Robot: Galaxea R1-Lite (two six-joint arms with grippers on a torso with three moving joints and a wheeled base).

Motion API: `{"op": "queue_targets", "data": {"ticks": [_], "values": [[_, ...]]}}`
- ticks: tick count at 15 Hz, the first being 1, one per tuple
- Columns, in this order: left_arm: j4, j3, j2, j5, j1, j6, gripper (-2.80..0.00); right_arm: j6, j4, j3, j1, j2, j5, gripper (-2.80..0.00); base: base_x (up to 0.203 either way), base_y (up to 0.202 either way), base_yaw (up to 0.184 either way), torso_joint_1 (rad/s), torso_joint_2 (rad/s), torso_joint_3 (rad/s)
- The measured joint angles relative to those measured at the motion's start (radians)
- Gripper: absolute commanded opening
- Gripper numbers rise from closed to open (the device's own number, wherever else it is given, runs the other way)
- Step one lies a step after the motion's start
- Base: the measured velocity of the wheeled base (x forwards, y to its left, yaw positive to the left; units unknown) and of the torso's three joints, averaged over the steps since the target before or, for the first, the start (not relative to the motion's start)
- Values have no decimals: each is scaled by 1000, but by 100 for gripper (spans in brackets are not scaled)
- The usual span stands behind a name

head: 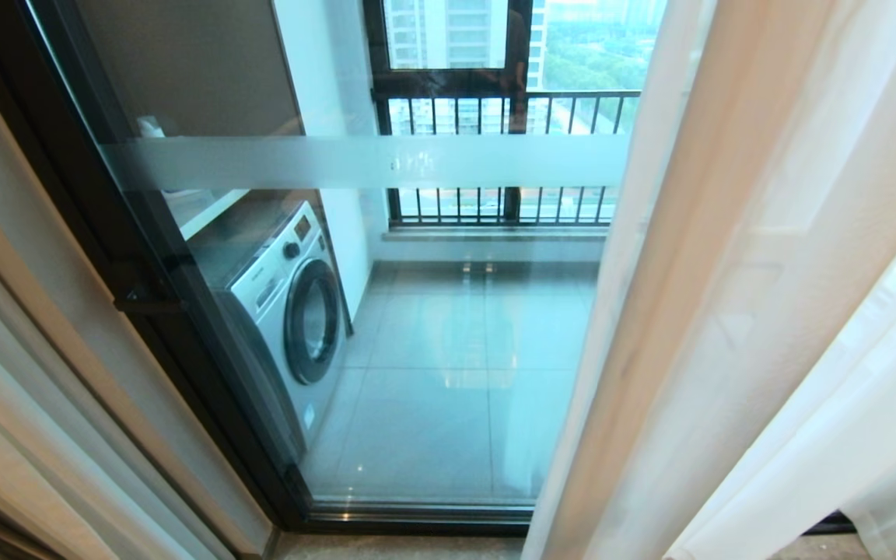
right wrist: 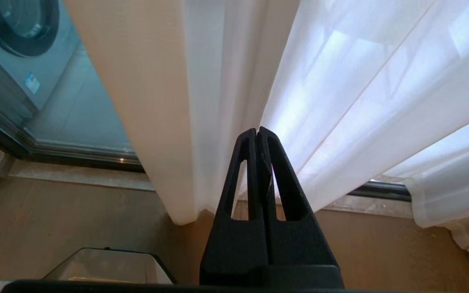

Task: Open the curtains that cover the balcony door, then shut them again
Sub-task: Close the inner curtains on both sides

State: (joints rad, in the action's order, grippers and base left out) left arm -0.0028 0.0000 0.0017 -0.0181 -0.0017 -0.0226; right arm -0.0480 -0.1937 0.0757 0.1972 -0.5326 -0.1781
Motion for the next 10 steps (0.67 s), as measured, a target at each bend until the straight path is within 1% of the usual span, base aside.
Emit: {"op": "queue_targets", "data": {"ticks": [3,5,6,8,9,10], "values": [[0,0,0,0,0,0,-280,-10,88,-33,-2,143,13,-280,0,0,0,0,0,0],[0,0,0,0,0,0,-280,-10,105,-44,-1,202,17,-280,0,0,0,0,0,0],[0,0,0,0,0,0,-280,-10,90,-50,0,203,18,-280,0,0,0,0,0,0],[0,0,0,0,0,0,-280,-8,-1,-64,-20,165,41,-280,0,0,0,0,0,0],[0,0,0,0,0,0,-280,-6,-36,-68,-55,141,70,-280,0,0,0,0,0,0],[0,0,0,0,0,0,-280,-5,-41,-71,-98,125,107,-280,0,0,0,0,0,0]]}}
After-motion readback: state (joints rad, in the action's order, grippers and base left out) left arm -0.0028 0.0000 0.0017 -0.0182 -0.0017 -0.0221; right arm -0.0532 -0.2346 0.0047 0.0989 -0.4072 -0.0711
